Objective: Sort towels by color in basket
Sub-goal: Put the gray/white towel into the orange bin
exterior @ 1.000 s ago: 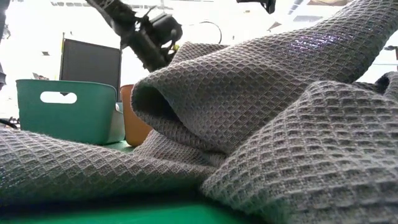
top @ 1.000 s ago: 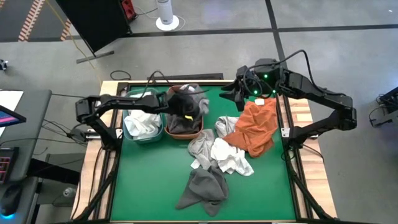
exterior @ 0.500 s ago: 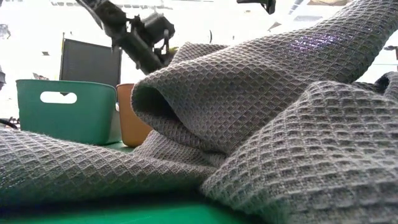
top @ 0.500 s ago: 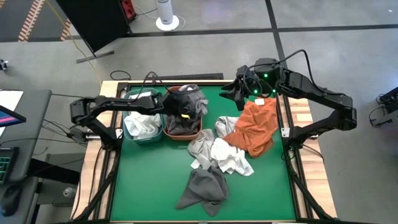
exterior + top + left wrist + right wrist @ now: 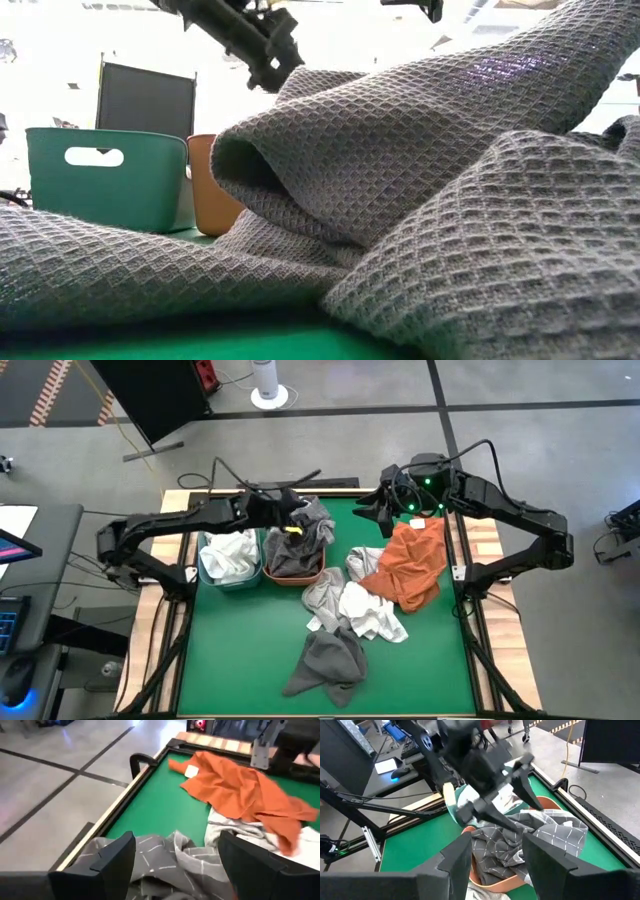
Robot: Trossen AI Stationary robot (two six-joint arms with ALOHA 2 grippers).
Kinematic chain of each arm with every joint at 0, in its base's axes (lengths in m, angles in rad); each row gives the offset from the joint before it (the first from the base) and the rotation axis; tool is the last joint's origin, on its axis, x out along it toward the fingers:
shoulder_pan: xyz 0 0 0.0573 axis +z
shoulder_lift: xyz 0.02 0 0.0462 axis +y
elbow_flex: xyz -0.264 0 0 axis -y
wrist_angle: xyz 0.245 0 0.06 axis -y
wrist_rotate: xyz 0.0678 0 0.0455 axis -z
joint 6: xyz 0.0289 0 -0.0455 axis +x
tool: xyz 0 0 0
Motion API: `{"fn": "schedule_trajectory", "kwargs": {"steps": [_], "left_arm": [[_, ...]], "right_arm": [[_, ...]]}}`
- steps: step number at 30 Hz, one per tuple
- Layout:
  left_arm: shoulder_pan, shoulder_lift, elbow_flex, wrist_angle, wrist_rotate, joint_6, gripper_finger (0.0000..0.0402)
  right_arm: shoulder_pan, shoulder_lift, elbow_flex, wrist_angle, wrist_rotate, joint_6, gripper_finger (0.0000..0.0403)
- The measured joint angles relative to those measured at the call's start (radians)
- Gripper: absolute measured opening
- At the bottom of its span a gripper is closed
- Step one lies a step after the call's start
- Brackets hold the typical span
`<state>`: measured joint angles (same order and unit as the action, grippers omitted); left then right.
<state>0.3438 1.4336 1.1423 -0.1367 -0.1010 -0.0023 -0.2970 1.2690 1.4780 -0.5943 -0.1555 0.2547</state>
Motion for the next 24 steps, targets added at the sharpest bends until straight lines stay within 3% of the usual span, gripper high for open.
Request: {"fn": "schedule_trajectory", "kwargs": {"steps": [10,18,24], "left_arm": [[-0.004,0.191,-0.001,0.085,0.002,-0.028,0.0270],[0.024,0.204,-0.001,-0.164,-0.035,-0.042,0.0270],[0.044,0.204,-0.058,-0.051,-0.035,-0.041,0.0270]], "right_arm": [[0.010,0.000,0.000,-0.001,0.000,0.032,0.0200],[0.010,0.000,0.000,-0.004,0.000,0.034,0.0200],[0.010,0.000,0.000,-0.004,0.000,0.034,0.0200]]}}
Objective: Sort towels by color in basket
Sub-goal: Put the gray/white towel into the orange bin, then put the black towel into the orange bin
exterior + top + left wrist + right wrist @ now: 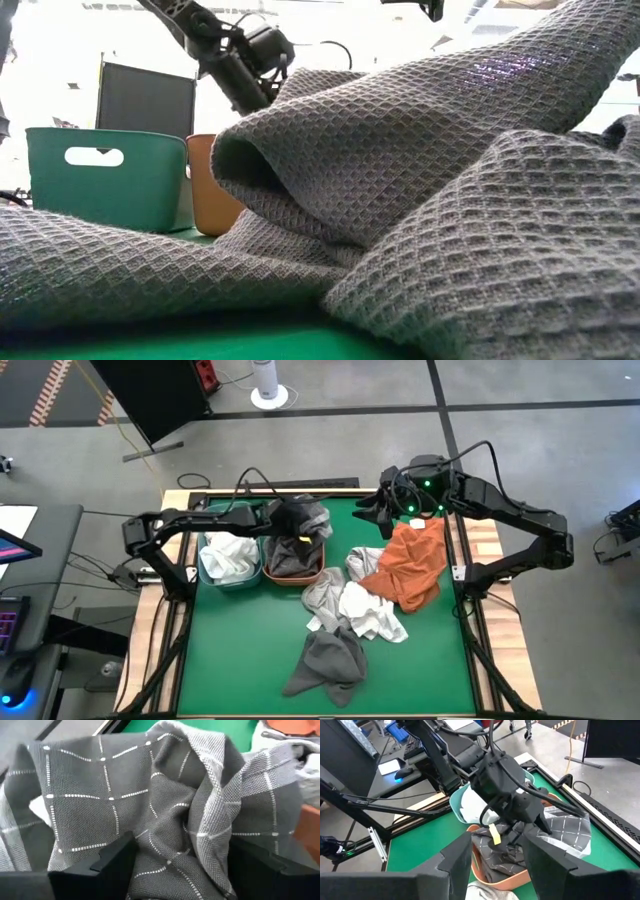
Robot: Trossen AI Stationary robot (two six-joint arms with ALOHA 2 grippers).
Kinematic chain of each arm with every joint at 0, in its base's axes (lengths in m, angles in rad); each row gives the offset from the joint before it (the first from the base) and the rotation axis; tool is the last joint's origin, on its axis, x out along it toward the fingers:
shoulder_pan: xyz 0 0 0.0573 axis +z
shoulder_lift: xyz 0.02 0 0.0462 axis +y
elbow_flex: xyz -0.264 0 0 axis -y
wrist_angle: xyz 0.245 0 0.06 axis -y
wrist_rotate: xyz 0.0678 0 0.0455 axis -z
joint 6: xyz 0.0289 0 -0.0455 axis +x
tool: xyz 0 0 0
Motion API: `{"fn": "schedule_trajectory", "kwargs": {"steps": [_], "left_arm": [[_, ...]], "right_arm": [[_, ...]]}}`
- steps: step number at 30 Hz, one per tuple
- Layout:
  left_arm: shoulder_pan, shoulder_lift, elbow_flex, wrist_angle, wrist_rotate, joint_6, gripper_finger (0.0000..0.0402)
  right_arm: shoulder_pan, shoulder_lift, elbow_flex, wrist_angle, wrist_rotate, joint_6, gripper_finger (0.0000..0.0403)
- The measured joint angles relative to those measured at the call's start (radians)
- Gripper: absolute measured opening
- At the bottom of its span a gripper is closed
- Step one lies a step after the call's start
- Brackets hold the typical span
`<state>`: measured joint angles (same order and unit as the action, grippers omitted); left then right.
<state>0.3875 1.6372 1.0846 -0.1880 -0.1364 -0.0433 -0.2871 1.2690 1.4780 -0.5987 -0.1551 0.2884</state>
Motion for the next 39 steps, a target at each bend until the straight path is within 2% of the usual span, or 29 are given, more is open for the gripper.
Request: {"fn": "schedule_trajectory", "kwargs": {"steps": [6,12,16,26,30,35,39], "left_arm": [[0.013,0.057,-0.094,0.121,0.009,-0.050,0.0270],[0.010,0.174,-0.054,0.084,0.054,-0.088,0.0270],[0.002,0.177,-0.016,0.029,0.049,-0.097,0.0270],[0.001,0.038,0.110,-0.247,0.049,0.034,0.0270],[0.000,-0.019,0.153,-0.247,0.046,0.053,0.0270],[-0.002,-0.092,0.183,-0.250,0.049,0.066,0.0270],[-0.003,-0.168,0.184,-0.253,0.083,0.058,0.0270]], "right_arm": [[0.000,0.000,0.000,-0.002,0.000,0.003,0.0200],[-0.003,0.000,0.000,-0.012,0.000,0.011,0.0200],[-0.003,0.000,0.000,-0.041,0.000,0.011,0.0200],[-0.012,0.000,0.000,-0.054,0.001,-0.006,0.0200],[-0.018,0.000,0.000,-0.066,0.001,-0.033,0.0200],[-0.015,0.000,0.000,-0.172,-0.002,-0.100,0.0200],[0.027,0.000,0.000,-0.231,-0.067,-0.142,0.0200]]}}
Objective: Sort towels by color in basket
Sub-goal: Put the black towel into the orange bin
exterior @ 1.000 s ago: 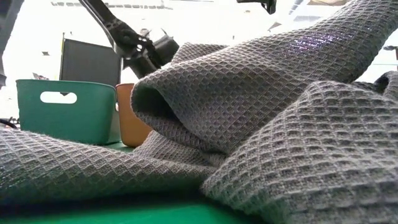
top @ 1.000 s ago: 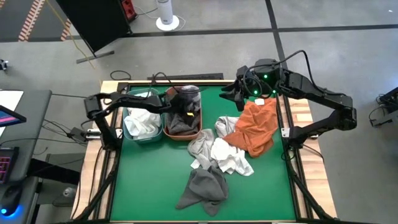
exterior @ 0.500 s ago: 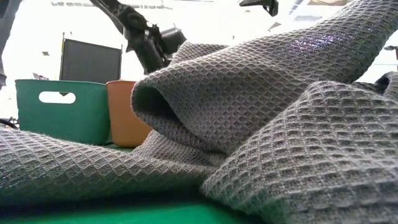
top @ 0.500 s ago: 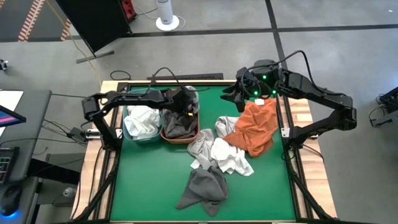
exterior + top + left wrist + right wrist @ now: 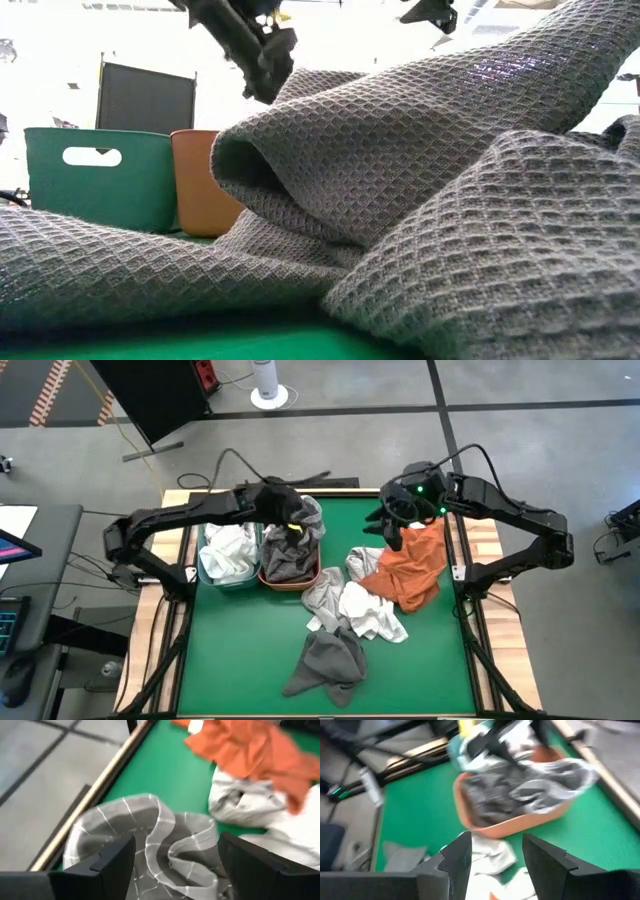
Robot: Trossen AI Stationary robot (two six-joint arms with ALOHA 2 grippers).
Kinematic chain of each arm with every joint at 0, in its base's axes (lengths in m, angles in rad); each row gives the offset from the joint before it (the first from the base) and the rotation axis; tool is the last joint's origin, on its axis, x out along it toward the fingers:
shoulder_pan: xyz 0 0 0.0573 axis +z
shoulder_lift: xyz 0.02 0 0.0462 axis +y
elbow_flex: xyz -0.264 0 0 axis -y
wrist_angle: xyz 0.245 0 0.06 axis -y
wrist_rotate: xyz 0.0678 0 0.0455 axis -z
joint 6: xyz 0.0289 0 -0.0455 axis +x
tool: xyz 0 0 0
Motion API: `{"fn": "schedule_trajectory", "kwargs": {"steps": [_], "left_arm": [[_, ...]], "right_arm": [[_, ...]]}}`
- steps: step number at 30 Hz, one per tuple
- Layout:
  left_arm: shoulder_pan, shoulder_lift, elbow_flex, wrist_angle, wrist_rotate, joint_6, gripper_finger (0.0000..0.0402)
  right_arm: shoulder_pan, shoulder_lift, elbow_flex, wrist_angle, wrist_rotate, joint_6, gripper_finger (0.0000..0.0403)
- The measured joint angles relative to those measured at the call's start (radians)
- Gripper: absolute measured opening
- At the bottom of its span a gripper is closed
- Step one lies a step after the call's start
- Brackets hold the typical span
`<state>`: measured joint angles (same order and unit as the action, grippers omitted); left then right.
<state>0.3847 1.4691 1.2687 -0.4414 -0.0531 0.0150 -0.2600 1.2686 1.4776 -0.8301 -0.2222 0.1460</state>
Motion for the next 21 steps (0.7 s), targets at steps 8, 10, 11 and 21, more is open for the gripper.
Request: {"fn": "schedule_trajectory", "kwargs": {"steps": [8,10,11,21], "left_arm": [[-0.002,-0.113,0.001,0.011,-0.051,-0.039,0.0270],[0.007,-0.133,0.001,0.010,-0.085,-0.086,0.0270],[0.012,-0.143,0.001,0.011,-0.094,-0.115,0.0270],[0.070,-0.196,0.001,0.003,-0.019,-0.205,0.0270]], "right_arm": [[0.234,0.058,0.000,0.019,-0.042,-0.101,0.0200],[0.296,0.096,0.000,0.021,-0.041,-0.102,0.0200],[0.328,0.117,0.000,0.021,-0.041,-0.101,0.0200],[0.466,0.350,0.000,0.066,-0.042,0.229,0.0200]]}}
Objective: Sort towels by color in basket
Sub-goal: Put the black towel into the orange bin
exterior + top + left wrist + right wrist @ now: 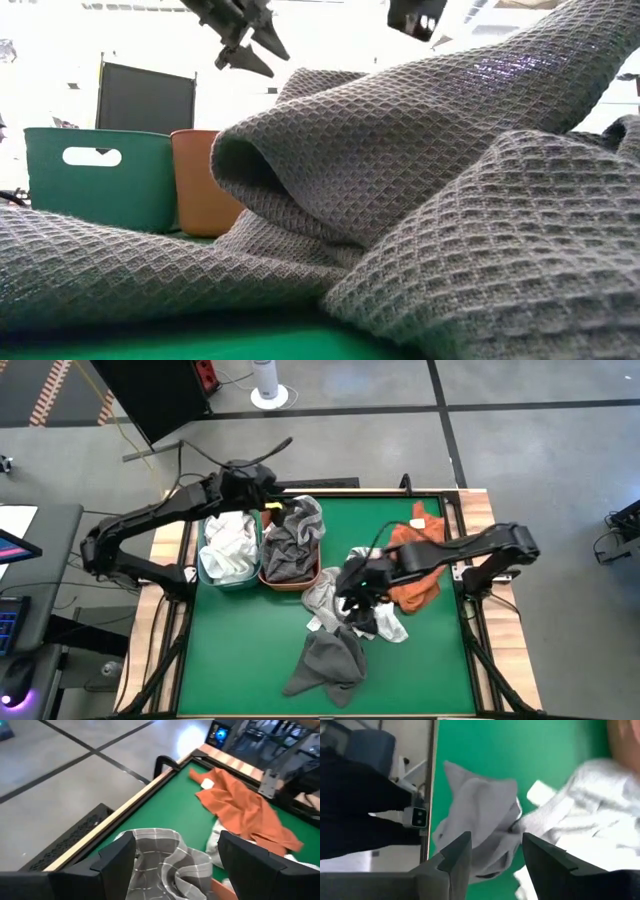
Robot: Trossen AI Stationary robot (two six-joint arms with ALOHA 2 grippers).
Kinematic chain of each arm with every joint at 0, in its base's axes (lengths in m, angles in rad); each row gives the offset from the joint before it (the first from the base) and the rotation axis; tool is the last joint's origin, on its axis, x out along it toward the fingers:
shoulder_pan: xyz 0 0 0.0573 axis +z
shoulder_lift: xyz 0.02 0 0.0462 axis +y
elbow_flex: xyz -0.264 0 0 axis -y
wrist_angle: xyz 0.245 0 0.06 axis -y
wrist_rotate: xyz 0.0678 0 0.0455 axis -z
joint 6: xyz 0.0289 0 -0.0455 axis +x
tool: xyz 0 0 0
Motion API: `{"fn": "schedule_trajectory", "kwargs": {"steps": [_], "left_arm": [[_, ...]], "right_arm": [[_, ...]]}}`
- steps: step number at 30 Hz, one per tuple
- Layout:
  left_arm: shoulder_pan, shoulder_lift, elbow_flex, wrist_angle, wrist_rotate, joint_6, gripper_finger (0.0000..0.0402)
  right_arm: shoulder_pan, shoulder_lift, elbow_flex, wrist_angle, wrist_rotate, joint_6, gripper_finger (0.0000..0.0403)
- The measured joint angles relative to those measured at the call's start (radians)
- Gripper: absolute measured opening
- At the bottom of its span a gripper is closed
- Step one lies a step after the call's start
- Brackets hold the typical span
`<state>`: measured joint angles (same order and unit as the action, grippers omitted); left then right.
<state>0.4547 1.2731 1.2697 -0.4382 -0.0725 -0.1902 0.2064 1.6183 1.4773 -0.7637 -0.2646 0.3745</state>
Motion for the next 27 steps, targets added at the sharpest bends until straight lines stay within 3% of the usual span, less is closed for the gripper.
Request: {"fn": "schedule_trajectory", "kwargs": {"steps": [8,16,21,24,27], "left_arm": [[-0.014,-0.093,0.000,-0.030,0.086,-0.002,0.0270],[-0.023,-0.183,0.001,-0.086,0.087,0.000,0.0270],[-0.027,-0.217,0.001,-0.133,0.087,-0.002,0.0270],[-0.035,-0.232,0.001,-0.164,0.086,-0.007,0.0270],[-0.043,-0.252,0.001,-0.188,0.087,-0.010,0.0270]], "right_arm": [[0.076,0.139,0.005,0.053,-0.063,0.282,0.0221],[0.159,0.289,0.105,0.049,0.017,0.425,0.0228],[0.192,0.402,0.138,-0.053,0.057,0.473,0.0228],[0.194,0.444,0.140,-0.099,0.057,0.481,0.0216],[0.190,0.465,0.140,-0.106,0.056,0.450,0.0171]]}}
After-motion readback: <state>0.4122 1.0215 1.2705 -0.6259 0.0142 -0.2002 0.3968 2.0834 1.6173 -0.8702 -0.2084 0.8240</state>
